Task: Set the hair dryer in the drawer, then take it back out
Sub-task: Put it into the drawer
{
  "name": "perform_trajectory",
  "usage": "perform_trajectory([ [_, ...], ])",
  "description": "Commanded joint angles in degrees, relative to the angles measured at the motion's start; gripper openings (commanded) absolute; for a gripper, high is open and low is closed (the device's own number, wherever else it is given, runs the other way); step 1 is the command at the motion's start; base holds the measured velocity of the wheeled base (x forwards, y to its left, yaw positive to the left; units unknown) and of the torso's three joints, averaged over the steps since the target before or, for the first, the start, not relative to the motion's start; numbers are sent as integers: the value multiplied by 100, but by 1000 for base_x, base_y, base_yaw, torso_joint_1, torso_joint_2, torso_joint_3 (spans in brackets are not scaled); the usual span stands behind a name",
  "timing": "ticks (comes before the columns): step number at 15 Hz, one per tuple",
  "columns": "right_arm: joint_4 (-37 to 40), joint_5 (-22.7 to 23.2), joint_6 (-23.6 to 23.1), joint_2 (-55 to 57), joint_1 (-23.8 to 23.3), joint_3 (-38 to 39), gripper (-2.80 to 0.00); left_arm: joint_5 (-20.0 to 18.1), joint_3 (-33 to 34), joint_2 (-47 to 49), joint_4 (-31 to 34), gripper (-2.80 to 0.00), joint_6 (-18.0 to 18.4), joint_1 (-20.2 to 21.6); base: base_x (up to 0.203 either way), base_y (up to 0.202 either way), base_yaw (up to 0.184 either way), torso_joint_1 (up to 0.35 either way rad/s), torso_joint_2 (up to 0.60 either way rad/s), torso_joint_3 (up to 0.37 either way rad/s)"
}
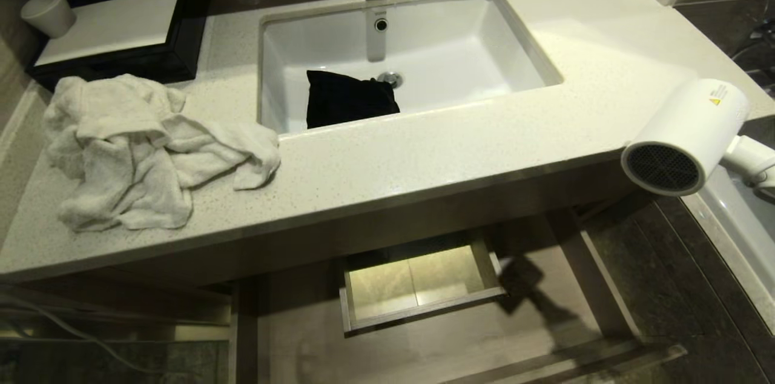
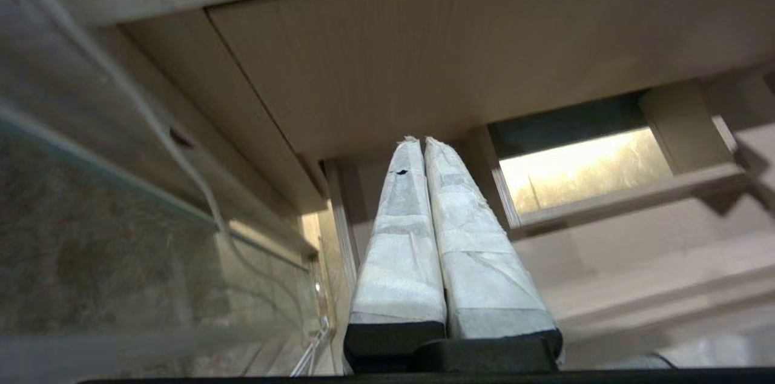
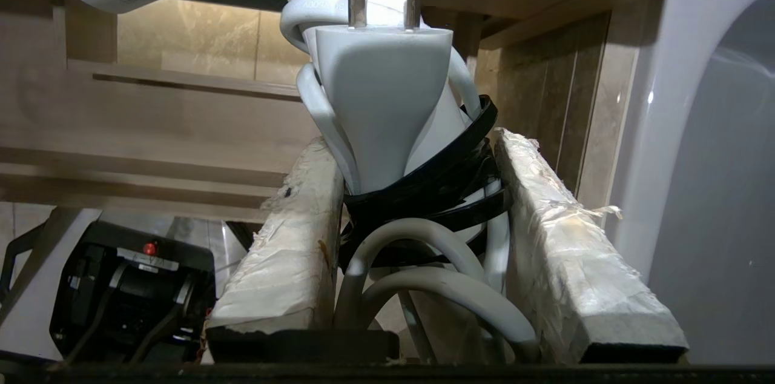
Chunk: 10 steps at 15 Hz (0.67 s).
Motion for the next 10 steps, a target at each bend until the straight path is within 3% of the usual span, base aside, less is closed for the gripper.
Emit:
perform_trajectory([
  [1, 5, 14, -19, -122, 1, 48, -280, 0, 0, 0, 1, -280, 0, 0, 0, 0, 0, -334, 129, -193],
  [10, 14, 5, -10, -341, 1, 144, -280, 0, 6, 0, 1, -280, 0, 0, 0, 0, 0, -315, 78, -242],
])
